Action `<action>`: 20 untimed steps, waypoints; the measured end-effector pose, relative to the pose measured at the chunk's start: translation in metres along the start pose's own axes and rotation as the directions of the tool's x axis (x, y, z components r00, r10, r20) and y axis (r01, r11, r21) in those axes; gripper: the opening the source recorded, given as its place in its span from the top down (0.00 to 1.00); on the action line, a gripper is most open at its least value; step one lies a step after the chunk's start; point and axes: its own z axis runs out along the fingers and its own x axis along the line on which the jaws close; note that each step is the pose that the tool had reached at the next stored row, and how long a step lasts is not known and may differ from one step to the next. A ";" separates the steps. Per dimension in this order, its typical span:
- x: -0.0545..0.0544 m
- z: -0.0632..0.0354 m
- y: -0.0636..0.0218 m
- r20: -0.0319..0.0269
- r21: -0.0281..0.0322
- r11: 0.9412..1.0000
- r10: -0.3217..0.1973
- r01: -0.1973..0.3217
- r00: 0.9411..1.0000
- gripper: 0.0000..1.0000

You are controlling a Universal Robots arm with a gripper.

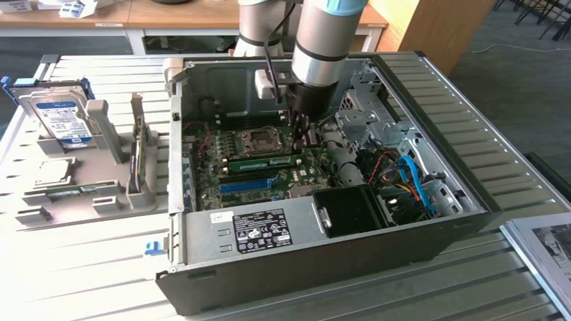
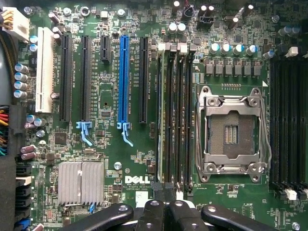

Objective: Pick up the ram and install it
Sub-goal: 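Press down the ram until it locks into place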

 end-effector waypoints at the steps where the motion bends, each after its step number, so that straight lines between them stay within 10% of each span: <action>1: 0.000 0.0007 0.0000 0.000 0.000 1.000 0.000 0.000 1.000 0.90; 20: 0.000 0.0099 -0.0003 0.000 0.000 1.000 0.000 0.000 1.000 0.90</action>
